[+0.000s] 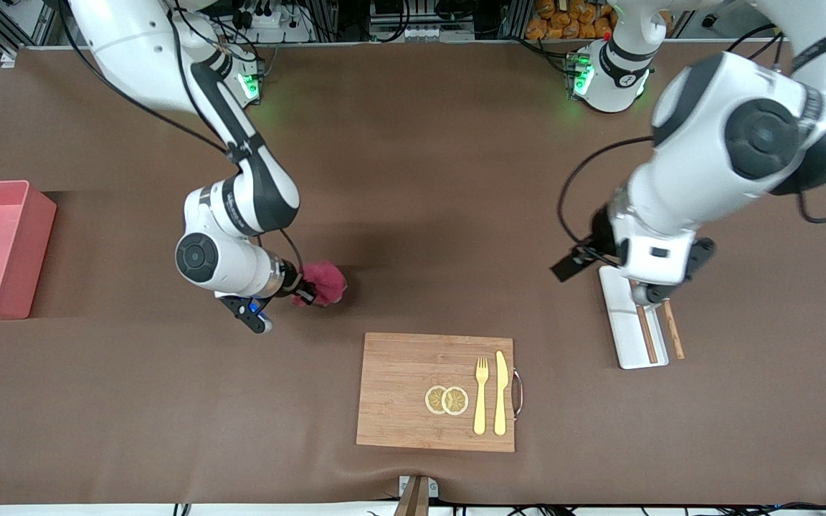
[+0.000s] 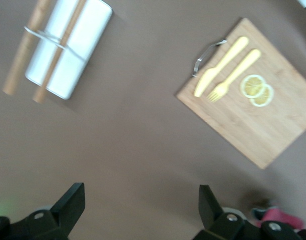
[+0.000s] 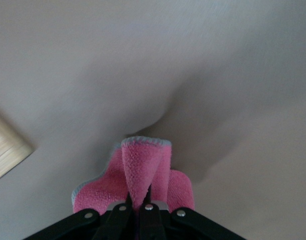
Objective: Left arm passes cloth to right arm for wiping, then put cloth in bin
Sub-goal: 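Lower the cloth to the table with the right gripper while left withdraws, then wipe the table back and forth with the cloth in the right gripper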
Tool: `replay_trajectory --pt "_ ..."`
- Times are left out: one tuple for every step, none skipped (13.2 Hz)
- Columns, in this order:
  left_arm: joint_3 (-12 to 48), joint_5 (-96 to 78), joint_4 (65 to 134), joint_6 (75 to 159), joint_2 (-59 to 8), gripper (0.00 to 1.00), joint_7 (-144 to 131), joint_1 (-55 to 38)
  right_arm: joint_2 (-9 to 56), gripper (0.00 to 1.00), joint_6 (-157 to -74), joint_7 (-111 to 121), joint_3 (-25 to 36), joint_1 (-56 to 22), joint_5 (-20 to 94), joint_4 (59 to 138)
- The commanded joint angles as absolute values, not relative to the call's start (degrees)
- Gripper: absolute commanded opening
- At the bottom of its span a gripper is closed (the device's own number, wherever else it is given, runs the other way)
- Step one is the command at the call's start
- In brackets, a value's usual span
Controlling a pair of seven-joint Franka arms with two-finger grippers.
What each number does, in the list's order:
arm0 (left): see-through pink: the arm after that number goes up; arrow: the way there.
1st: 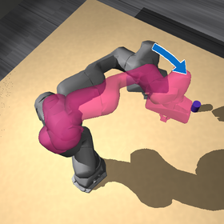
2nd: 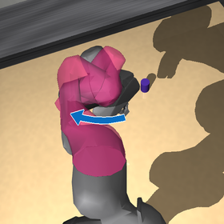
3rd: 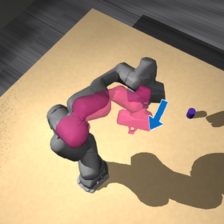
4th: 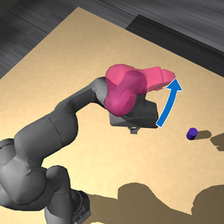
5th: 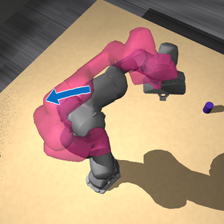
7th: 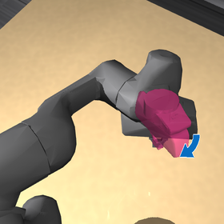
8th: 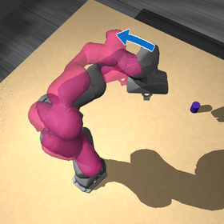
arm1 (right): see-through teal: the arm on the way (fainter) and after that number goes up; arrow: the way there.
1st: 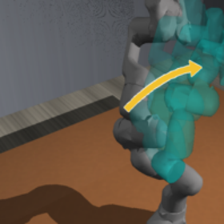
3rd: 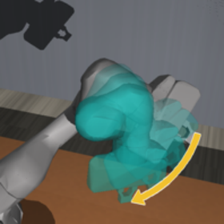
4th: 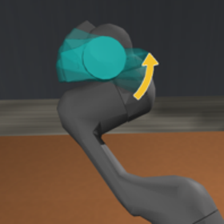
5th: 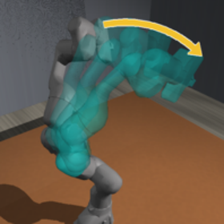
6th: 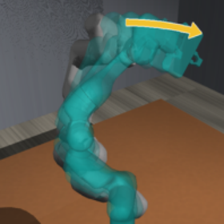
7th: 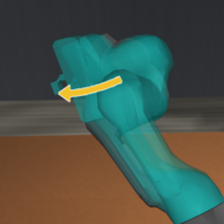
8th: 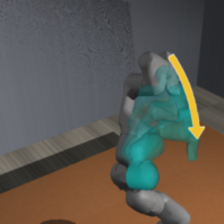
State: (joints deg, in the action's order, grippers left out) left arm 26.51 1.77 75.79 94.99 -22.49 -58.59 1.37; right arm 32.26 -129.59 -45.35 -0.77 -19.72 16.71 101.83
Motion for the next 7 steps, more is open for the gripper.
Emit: replay_trajectory --pt "27.33 4.47 79.62 93.08 -18.64 1.0 -49.61 7.35 30.06 0.0 -132.28 -35.55 -0.79 -14.0 13.55 106.78" --pt "27.33 4.57 79.8 92.82 -18.28 1.0 -45.05 9.47 29.8 0.0 -131.93 -29.5 -0.79 -10.58 12.67 107.57" --pt "27.33 4.57 79.72 91.86 -18.19 1.0 -41.69 11.15 29.62 0.0 -132.01 -21.44 -0.79 -6.02 11.96 108.45" --pt "27.33 4.66 79.72 91.06 -17.41 1.0 -38.09 12.21 29.79 0.0 -132.01 -13.88 -0.79 -1.71 11.43 108.46" --pt "27.42 4.57 79.63 89.84 -16.62 1.0 -34.32 13.17 29.97 0.0 -132.1 -5.97 -0.79 2.85 10.12 108.37" --pt "27.33 4.57 79.45 89.3 -15.74 1.0 -31.67 13.79 29.97 0.0 -132.27 -0.49 -0.79 6.64 7.06 108.02" --pt "27.25 4.57 79.45 89.3 -15.12 1.0 -29.99 14.49 29.97 0.0 -132.28 3.56 -0.79 10.42 3.29 107.06"
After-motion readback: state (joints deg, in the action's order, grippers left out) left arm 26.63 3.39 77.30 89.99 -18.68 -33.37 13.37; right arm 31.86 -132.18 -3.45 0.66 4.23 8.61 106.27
